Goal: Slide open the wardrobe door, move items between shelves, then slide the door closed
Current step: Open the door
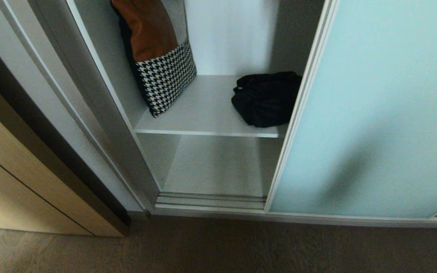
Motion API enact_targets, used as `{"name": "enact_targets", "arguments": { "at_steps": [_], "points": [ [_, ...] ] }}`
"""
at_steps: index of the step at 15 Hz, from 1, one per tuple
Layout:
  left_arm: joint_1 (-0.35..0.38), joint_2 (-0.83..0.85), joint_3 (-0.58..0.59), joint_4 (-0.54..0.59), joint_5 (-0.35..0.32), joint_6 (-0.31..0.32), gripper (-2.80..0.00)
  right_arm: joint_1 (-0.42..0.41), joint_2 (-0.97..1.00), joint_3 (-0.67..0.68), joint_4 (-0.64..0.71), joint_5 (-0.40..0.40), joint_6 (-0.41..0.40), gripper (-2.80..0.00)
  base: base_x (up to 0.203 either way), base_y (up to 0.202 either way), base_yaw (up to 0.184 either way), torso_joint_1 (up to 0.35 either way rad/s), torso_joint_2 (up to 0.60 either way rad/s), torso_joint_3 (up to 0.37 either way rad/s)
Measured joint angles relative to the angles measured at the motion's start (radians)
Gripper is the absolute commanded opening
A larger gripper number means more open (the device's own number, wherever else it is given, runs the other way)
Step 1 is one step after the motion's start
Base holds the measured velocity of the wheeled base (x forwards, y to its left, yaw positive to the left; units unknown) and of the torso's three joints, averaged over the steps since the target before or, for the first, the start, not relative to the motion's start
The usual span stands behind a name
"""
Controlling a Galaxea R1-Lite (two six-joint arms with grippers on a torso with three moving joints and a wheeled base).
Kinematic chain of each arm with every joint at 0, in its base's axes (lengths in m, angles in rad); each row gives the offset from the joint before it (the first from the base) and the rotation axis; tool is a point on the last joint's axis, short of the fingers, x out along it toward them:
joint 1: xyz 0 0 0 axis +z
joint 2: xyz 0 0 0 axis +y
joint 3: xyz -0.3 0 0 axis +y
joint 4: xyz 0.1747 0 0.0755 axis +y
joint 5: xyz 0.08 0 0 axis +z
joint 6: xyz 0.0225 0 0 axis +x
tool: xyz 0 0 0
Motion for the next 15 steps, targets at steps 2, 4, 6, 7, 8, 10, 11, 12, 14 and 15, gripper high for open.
{"name": "enact_targets", "arguments": {
  "at_steps": [2, 4, 6, 7, 8, 10, 11, 12, 14, 15],
  "points": [
    [-0.01, -0.112, 0.001, 0.206, -0.199, 0.076, -2.8, 0.0, 0.0, 0.0, 0.0, 0.0, 0.0, -2.8, 0.0, 0.0, 0.0, 0.0, 0.0, 0.0],
    [-0.016, -0.17, -0.01, 0.404, -0.317, 0.166, -2.8, 0.0, 0.0, 0.0, 0.0, 0.0, 0.0, -2.8, 0.0, 0.0, 0.0, 0.0, 0.0, 0.0],
    [-0.018, -0.197, -0.023, 0.512, -0.334, 0.223, -2.8, 0.0, 0.0, 0.0, 0.0, 0.0, 0.001, -2.8, 0.0, 0.0, 0.0, 0.0, 0.0, 0.0],
    [-0.019, -0.204, -0.019, 0.503, -0.331, 0.204, -2.8, 0.0, 0.0, 0.0, 0.0, 0.0, 0.0, -2.8, 0.0, 0.0, 0.0, 0.0, 0.0, 0.0],
    [-0.02, -0.21, -0.015, 0.493, -0.319, 0.167, -2.8, 0.0, 0.0, 0.0, 0.0, 0.0, 0.0, -2.8, 0.0, 0.0, 0.0, 0.0, 0.0, 0.0],
    [-0.02, -0.216, -0.01, 0.485, -0.283, 0.09, -2.8, 0.0, 0.0, 0.0, 0.0, 0.0, 0.0, -2.8, 0.0, 0.0, 0.0, 0.0, 0.0, 0.0],
    [-0.021, -0.217, -0.008, 0.484, -0.279, 0.086, -2.8, 0.0, 0.0, 0.0, 0.0, 0.0, 0.0, -2.8, 0.0, 0.0, 0.0, 0.0, 0.0, 0.0],
    [-0.02, -0.217, -0.008, 0.484, -0.28, 0.083, -2.8, 0.0, 0.0, 0.0, 0.0, 0.0, 0.0, -2.8, 0.0, 0.0, 0.0, 0.0, 0.0, 0.0],
    [-0.019, -0.218, -0.007, 0.485, -0.279, 0.075, -2.8, 0.0, 0.0, 0.0, 0.0, 0.0, 0.0, -2.8, 0.0, 0.0, 0.0, 0.0, 0.0, 0.0],
    [-0.019, -0.218, -0.007, 0.485, -0.279, 0.074, -2.8, 0.0, 0.0, 0.0, 0.0, 0.0, 0.0, -2.8, 0.0, 0.0, 0.0, 0.0, 0.0, 0.0]
  ]
}}
